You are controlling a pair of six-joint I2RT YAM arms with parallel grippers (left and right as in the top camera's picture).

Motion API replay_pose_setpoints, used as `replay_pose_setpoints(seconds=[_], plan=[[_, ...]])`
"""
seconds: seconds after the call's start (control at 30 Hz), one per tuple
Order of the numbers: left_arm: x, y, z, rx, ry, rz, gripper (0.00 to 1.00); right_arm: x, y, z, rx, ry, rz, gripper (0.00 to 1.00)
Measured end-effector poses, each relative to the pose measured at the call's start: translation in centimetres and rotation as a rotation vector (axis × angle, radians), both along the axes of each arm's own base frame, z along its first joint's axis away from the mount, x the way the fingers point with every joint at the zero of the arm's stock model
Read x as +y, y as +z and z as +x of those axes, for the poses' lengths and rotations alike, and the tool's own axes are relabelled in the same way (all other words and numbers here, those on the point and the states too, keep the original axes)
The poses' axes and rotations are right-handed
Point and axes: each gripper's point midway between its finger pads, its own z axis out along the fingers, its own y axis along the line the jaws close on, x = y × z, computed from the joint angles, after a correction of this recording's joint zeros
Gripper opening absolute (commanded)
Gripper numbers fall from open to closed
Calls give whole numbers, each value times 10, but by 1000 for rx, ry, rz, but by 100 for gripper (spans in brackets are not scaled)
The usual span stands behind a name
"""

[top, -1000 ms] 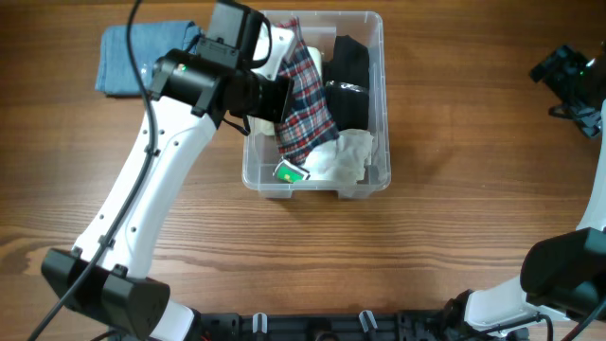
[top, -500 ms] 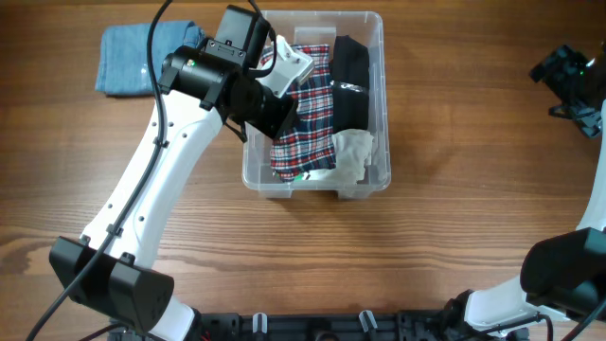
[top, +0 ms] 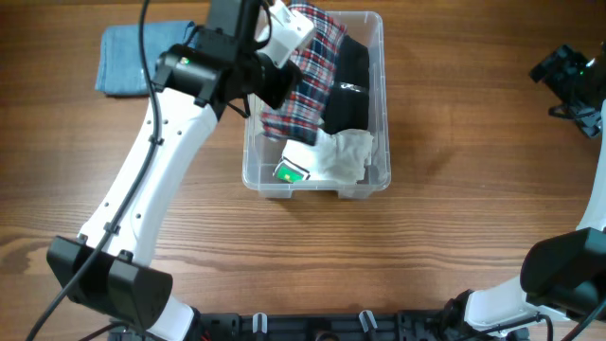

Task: Pack container
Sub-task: 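Lower the red plaid shirt into the bin's front left area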

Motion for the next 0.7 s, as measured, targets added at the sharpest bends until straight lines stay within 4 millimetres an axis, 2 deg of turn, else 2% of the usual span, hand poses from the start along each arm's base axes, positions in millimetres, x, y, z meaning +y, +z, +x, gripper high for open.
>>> replay_pose_setpoints(seconds=[0.2, 0.33, 0.43, 0.5, 0.63, 0.7], plan=[[12, -6, 27, 9, 41, -79, 24, 0, 0, 0, 0, 0, 0, 100], [5, -23, 42, 49, 60, -127, 24, 0, 0, 0, 0, 0, 0, 100], [1, -38, 46, 98, 84, -148, 30, 0, 0, 0, 0, 0, 0, 100], [-2, -51, 49, 138, 93, -153, 30, 0, 0, 0, 0, 0, 0, 100], [3, -55, 52, 159, 154, -151, 29, 0, 0, 0, 0, 0, 0, 100], [10, -59, 55, 168, 209, -130, 33, 0, 0, 0, 0, 0, 0, 100]])
